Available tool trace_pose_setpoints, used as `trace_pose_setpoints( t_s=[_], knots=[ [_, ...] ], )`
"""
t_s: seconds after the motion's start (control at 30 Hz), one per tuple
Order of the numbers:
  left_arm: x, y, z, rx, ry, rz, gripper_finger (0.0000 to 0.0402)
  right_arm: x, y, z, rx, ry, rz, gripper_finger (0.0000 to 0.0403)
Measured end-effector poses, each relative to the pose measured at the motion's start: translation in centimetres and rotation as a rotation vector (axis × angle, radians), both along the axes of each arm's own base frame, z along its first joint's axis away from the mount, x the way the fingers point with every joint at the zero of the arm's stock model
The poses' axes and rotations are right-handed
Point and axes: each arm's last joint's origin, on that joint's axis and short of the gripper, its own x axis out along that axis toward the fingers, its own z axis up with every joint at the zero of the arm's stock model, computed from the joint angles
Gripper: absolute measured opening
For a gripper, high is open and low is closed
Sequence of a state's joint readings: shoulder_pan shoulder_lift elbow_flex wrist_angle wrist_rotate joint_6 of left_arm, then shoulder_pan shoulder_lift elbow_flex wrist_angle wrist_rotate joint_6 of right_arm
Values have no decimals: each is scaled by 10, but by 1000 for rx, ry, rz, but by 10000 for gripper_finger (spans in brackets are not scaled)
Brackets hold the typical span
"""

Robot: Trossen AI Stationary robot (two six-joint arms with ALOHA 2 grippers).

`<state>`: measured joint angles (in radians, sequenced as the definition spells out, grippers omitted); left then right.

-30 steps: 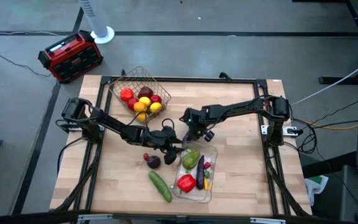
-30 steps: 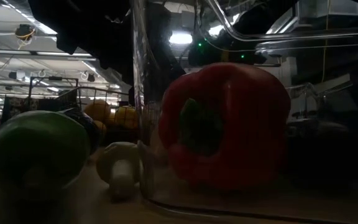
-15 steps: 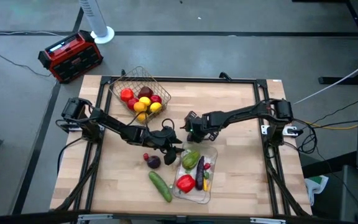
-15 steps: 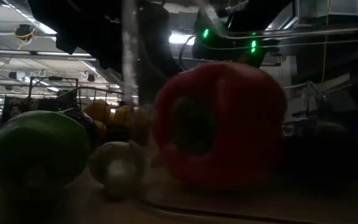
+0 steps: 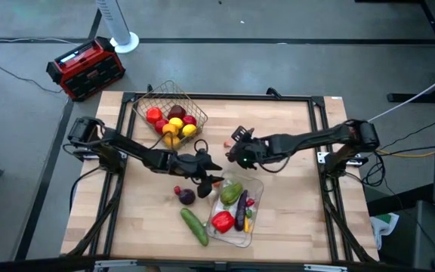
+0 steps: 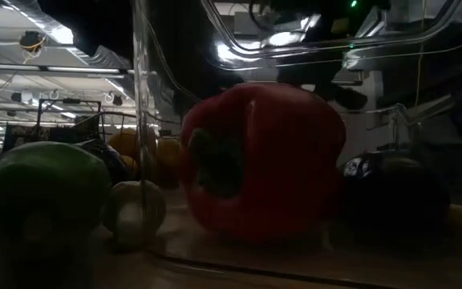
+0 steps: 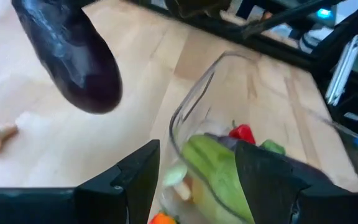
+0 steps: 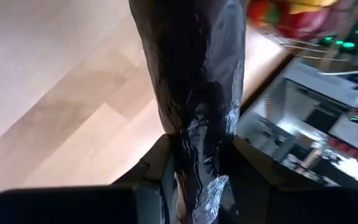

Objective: Sort produce into baskets
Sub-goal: Put the violet eggplant into the transparent bin

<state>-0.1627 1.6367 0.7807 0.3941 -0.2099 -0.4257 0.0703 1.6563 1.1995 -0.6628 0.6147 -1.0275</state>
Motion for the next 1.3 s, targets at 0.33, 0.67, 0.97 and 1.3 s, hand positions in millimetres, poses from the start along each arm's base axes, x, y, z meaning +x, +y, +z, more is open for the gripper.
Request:
trace_pose_setpoints(
  t_s=[0.33,0.67,0.97,1.3],
  knots=[
    [-17,3,19,51,62,-21,205,-12,42,21,-26,-83,116,115],
    [-37,7,41,6,89,9,205,-21,91,23,-39,-123,256,115],
    [-37,7,40,-25,100,28,205,-26,132,26,267,-211,410,115],
    [-37,7,40,-31,98,33,205,-28,139,25,403,-201,430,115]
  ],
)
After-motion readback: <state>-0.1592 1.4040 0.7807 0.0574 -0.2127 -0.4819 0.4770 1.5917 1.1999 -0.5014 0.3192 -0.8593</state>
